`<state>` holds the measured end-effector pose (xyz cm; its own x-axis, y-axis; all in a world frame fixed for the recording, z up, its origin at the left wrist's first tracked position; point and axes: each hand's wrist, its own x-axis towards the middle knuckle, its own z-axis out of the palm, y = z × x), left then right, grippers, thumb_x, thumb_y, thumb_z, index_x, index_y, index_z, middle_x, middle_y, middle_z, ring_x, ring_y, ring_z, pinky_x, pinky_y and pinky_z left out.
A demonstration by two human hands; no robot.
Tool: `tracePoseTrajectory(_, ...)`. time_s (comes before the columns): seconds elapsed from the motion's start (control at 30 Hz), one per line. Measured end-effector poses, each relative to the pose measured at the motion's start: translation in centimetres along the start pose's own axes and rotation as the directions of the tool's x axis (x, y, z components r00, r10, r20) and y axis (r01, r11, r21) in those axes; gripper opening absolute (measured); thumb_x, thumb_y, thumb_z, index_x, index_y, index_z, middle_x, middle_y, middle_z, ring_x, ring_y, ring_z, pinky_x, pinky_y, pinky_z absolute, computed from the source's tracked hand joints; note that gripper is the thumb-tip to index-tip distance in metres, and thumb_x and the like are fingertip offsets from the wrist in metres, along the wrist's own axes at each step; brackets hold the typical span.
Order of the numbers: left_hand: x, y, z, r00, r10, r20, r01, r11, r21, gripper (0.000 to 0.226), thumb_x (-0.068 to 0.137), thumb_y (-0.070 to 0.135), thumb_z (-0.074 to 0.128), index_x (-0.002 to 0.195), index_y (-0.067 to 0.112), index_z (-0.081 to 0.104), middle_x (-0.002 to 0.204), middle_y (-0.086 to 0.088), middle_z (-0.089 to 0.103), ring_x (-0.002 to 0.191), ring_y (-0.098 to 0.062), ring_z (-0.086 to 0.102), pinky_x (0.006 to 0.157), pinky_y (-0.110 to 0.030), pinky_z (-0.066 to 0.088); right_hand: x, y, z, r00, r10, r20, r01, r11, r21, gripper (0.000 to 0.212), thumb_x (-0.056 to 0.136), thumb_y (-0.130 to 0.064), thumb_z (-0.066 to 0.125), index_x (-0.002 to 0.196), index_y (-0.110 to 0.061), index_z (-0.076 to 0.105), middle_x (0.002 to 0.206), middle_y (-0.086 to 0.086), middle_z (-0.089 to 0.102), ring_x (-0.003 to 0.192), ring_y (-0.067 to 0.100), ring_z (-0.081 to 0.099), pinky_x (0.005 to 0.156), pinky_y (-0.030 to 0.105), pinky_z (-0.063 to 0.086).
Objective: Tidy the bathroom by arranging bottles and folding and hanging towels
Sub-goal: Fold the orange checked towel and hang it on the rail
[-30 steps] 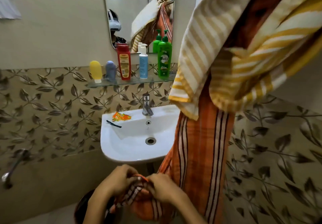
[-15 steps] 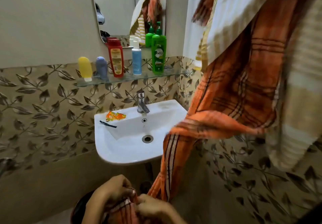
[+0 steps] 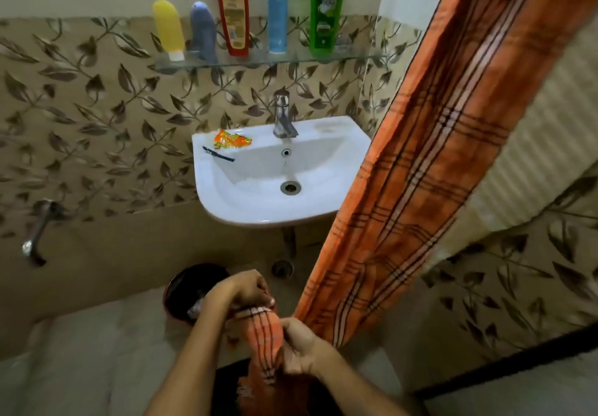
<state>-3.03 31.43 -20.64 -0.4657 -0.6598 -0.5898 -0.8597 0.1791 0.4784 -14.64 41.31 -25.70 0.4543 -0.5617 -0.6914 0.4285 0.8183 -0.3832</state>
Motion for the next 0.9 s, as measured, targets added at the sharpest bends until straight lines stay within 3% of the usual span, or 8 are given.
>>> tracePoseTrajectory(0.1, 0.2, -1.4, 1.7, 0.998, -0.002, -0.063, -0.004, 0.995, -0.097, 0.017, 0.089, 0.021, 0.060, 0.085, 0.008, 0.070, 0.076, -0.002, 0.062, 0.070, -0.010, 0.054, 0.062, -0.019, 0.041, 1.5, 0.8, -0.3, 0.971, -0.058, -0.234, -0.052, 0.897, -0.439, 0.041, 0.095, -0.040, 0.047, 0.117, -0.009, 0.061, 0.107, 0.011, 0.064, 0.096, 0.018, 0.058, 0.093, 0.030, 0.044)
tracePoseTrajectory(0.2, -0.3, -1.6, 0.9, 0.982, 0.040, -0.183, -0.078, 0.975, -0.206, 0.024, 0.091, 0.017, 0.058, 0.067, 0.014, 0.059, 0.068, -0.001, 0.058, 0.060, -0.006, 0.050, 0.053, -0.014, 0.038, 2.0, -0.8, -0.4, 0.858, -0.422, -0.293, 0.067, 0.657, -0.751, 0.050, 0.099, -0.039, 0.042, 0.107, 0.004, 0.066, 0.099, 0.011, 0.065, 0.092, 0.013, 0.059, 0.082, 0.029, 0.046)
tracePoseTrajectory(0.27, -0.6, -1.3, -0.2, 0.964, 0.090, -0.252, -0.149, 0.963, -0.225, 0.028, 0.091, 0.021, 0.058, 0.063, 0.017, 0.057, 0.060, 0.004, 0.052, 0.056, -0.001, 0.045, 0.054, -0.018, 0.035, 1.5, -2.4, -0.5, 0.783, -0.593, -0.190, 0.252, 0.581, -0.773, 0.035, 0.099, -0.024, 0.049, 0.093, 0.003, 0.070, 0.086, 0.011, 0.066, 0.075, 0.003, 0.061, 0.069, 0.031, 0.042)
tracePoseTrajectory(0.33, -0.9, -0.8, -1.1, 0.943, 0.143, -0.300, -0.226, 0.939, -0.261, 0.030, 0.091, 0.026, 0.058, 0.063, 0.013, 0.060, 0.058, 0.003, 0.048, 0.055, -0.002, 0.042, 0.057, -0.024, 0.033, 0.2, -4.3, -0.7, 0.708, -0.699, -0.101, 0.369, 0.488, -0.791, 0.027, 0.097, -0.020, 0.051, 0.098, -0.001, 0.071, 0.090, 0.004, 0.066, 0.081, 0.005, 0.058, 0.073, 0.027, 0.041)
tracePoseTrajectory(0.47, -2.0, 0.2, -2.0, 0.917, 0.259, -0.303, -0.370, 0.834, -0.408, 0.034, 0.086, 0.032, 0.063, 0.069, 0.003, 0.062, 0.061, 0.000, 0.048, 0.061, -0.010, 0.043, 0.058, -0.026, 0.033, -3.1, -7.5, -1.2, 0.553, -0.830, 0.078, 0.444, 0.214, -0.870, 0.037, 0.091, -0.046, 0.052, 0.060, -0.025, 0.055, 0.057, -0.015, 0.048, 0.062, 0.000, 0.047, 0.061, 0.028, 0.036)
tracePoseTrajectory(0.57, -3.1, 0.8, -2.6, 0.913, 0.344, -0.221, -0.409, 0.792, -0.455, 0.021, 0.083, 0.027, 0.067, 0.064, 0.020, 0.063, 0.055, 0.014, 0.053, 0.053, 0.002, 0.046, 0.052, -0.013, 0.038, -4.9, -8.9, -1.4, 0.512, -0.843, 0.164, 0.514, 0.147, -0.845, 0.048, 0.090, -0.055, 0.045, 0.061, -0.017, 0.046, 0.057, -0.012, 0.038, 0.056, 0.002, 0.039, 0.057, 0.031, 0.030)
tracePoseTrajectory(0.77, -4.7, 1.4, -3.0, 0.930, 0.324, -0.175, -0.369, 0.817, -0.443, 0.028, 0.079, 0.026, 0.069, 0.082, -0.002, 0.065, 0.075, -0.006, 0.061, 0.069, -0.008, 0.056, 0.064, -0.022, 0.047, -7.4, -10.0, -1.0, 0.446, -0.868, 0.217, 0.590, 0.103, -0.801, 0.035, 0.098, -0.037, 0.043, 0.064, -0.027, 0.043, 0.057, -0.015, 0.037, 0.056, -0.002, 0.035, 0.055, 0.019, 0.029)
tracePoseTrajectory(0.9, -6.0, 1.8, -3.6, 0.919, 0.328, -0.219, -0.392, 0.825, -0.408, 0.008, 0.079, 0.016, 0.072, 0.084, 0.016, 0.066, 0.076, 0.004, 0.066, 0.071, -0.005, 0.062, 0.065, -0.017, 0.050, -9.1, -10.8, -1.4, 0.430, -0.869, 0.243, 0.553, 0.041, -0.832, 0.040, 0.093, -0.043, 0.044, 0.067, -0.012, 0.048, 0.061, -0.004, 0.040, 0.060, 0.007, 0.039, 0.058, 0.027, 0.030)
